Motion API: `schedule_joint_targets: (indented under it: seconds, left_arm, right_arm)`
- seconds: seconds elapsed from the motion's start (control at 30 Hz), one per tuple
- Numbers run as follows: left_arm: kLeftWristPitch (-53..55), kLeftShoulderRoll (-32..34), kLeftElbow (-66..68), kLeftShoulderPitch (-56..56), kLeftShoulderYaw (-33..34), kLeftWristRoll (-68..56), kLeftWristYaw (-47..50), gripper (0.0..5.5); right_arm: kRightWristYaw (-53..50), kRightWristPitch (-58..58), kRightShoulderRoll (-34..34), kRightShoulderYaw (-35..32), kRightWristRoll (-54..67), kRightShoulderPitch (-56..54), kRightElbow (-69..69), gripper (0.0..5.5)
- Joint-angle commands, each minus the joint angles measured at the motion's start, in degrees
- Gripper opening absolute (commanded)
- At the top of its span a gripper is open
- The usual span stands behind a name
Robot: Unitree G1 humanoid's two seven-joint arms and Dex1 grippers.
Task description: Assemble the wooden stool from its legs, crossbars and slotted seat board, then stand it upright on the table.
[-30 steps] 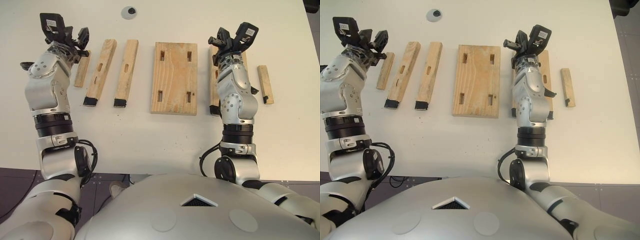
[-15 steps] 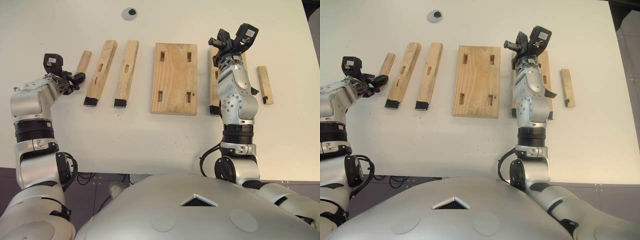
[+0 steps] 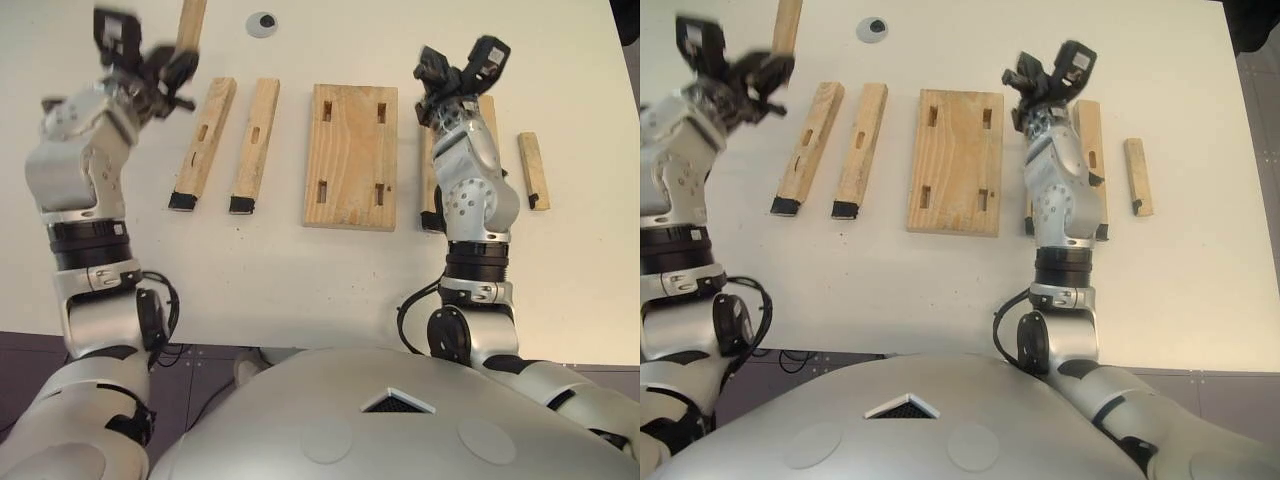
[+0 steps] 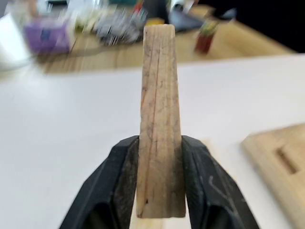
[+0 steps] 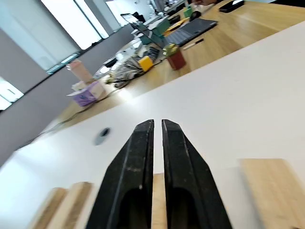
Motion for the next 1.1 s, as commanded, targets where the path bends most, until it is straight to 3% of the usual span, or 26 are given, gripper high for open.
schedule_joint_targets:
  seconds: [0.03,0.2,0.37,0.73,1.1]
  left_arm:
    - [-0.46,-4.18,-7.03,-2.11,-4.70,-0.16,1.02,1.23]
    - [-5.12,-7.58,-10.93,-1.00,-5.95,-0.10,2.19,1.23]
    - [-5.86,-10.66,-16.43,4.84,-7.26,-0.43,4.28,1.23]
    - [-6.33,-15.02,-24.77,13.75,-13.73,1.00,7.70,1.23]
    - [-7.51,-17.83,-26.94,15.53,-15.21,4.39,14.14,1.23]
  right_arm:
    - [5.03,11.76,1.36,-1.71,14.51,-5.22,-5.00,0.99]
    - [4.16,23.50,0.79,-5.64,33.06,-7.46,-8.78,1.72]
    - [-0.50,28.57,-1.69,-9.48,42.26,-11.69,-3.18,2.62]
    - [-1.51,33.85,-9.61,-8.16,38.90,-22.61,10.22,2.65]
    - [5.43,38.85,-15.82,-7.13,33.49,-29.65,18.43,0.70]
